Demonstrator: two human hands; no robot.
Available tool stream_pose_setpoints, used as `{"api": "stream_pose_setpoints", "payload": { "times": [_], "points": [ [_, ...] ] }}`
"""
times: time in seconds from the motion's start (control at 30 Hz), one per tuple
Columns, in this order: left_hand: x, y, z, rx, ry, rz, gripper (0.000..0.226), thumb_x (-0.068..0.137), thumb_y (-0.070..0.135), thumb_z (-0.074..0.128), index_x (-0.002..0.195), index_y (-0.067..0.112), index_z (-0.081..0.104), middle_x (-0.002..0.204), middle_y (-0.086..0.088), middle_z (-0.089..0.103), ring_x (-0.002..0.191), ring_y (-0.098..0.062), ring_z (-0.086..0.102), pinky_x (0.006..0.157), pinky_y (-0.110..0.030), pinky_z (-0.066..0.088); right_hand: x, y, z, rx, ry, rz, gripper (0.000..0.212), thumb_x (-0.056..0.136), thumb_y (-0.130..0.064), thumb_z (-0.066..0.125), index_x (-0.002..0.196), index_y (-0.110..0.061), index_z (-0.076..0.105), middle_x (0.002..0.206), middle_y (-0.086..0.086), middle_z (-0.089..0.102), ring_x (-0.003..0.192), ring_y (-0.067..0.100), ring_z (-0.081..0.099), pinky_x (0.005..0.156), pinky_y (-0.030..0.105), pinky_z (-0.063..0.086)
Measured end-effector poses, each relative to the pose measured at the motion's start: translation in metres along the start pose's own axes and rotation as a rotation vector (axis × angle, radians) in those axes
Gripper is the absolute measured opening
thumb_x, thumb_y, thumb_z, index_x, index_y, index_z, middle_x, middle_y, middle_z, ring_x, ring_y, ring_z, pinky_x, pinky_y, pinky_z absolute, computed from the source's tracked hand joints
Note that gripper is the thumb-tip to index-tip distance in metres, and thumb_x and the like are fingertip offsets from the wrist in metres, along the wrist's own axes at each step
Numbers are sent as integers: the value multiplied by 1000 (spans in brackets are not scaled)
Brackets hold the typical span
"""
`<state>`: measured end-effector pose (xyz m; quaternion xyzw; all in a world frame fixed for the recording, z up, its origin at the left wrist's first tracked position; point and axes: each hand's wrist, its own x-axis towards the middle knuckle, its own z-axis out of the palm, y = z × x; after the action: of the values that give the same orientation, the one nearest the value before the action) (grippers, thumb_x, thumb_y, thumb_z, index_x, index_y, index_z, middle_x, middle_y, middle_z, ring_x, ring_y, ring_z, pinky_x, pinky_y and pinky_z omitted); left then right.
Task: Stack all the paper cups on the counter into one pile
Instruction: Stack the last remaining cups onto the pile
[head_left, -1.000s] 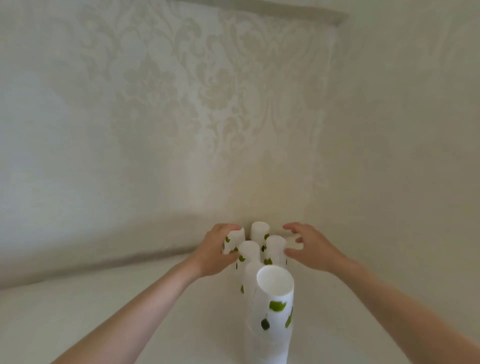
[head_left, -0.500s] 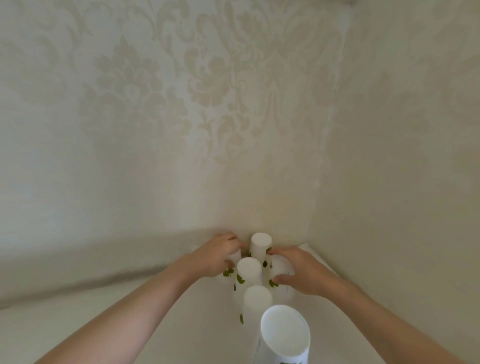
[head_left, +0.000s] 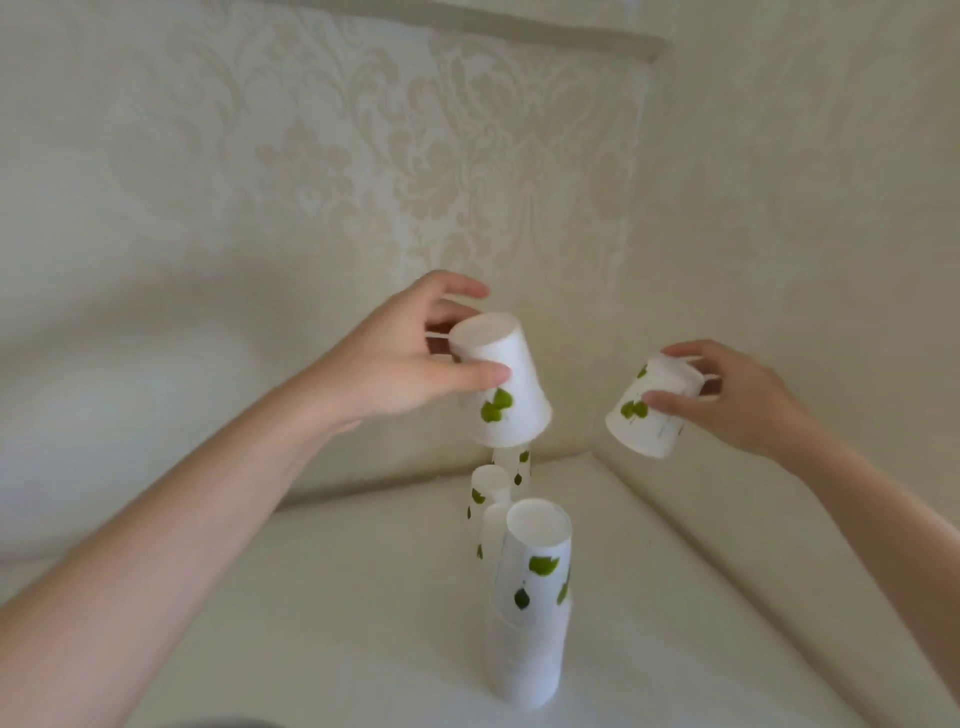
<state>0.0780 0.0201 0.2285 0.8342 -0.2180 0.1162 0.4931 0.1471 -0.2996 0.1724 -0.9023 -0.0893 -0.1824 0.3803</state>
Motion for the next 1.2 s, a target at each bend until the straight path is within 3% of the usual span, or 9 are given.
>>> {"api": "stream_pose_setpoints", "payload": {
  "times": [0.17,0.37,0.57,0.8,1.0,1.1,1.2],
  "points": [
    [-31,-1,48,112,-203,23,84,69,17,85,137,28,36,115,8,67,110,-8,64,105,-28,46,-31,-25,-13,112,41,-39,53,69,-41,80,116,-34,59,106,-6,68,91,12,67,79,33,54],
    [-46,-45,82,202,-325,-130,91,65,21,87,137,31,32,125,3,64,115,-17,61,104,-39,47,-61,-50,-9,184,-26,-97,52,70,-38,79,117,-35,59,105,-11,67,92,11,68,86,37,56],
    [-69,-83,74,91,-371,-220,108,54,26,92,139,36,27,139,9,50,132,-7,45,111,-30,38,-81,-79,20,225,-232,-221,56,68,-38,81,118,-36,58,109,-12,65,98,7,67,82,30,59],
    [-87,-130,37,124,-240,-364,85,67,7,82,131,38,35,136,8,48,129,-12,44,108,-28,40,-87,-70,56,161,-322,-219,57,66,-39,82,117,-41,56,110,-16,64,94,2,65,79,21,57],
    [-70,-160,59,296,-191,-291,70,77,10,73,136,29,41,142,9,44,127,-14,46,105,-27,41,-102,-51,84,137,-425,-205,58,64,-43,82,117,-45,56,109,-24,62,97,-3,62,79,20,56],
    [-49,-170,82,392,-267,-166,69,80,19,72,139,32,39,147,10,38,134,-13,36,112,-29,33,-97,-39,87,203,-432,-182,57,69,-60,68,123,-49,51,115,-27,60,106,-5,59,82,18,54],
    [-24,-181,105,478,-367,-81,64,80,32,71,135,39,39,144,10,41,129,-17,38,108,-36,36,-81,-24,86,383,-338,-44,46,84,-67,41,122,-46,53,118,-19,62,105,0,63,87,30,55]
  ]
}}
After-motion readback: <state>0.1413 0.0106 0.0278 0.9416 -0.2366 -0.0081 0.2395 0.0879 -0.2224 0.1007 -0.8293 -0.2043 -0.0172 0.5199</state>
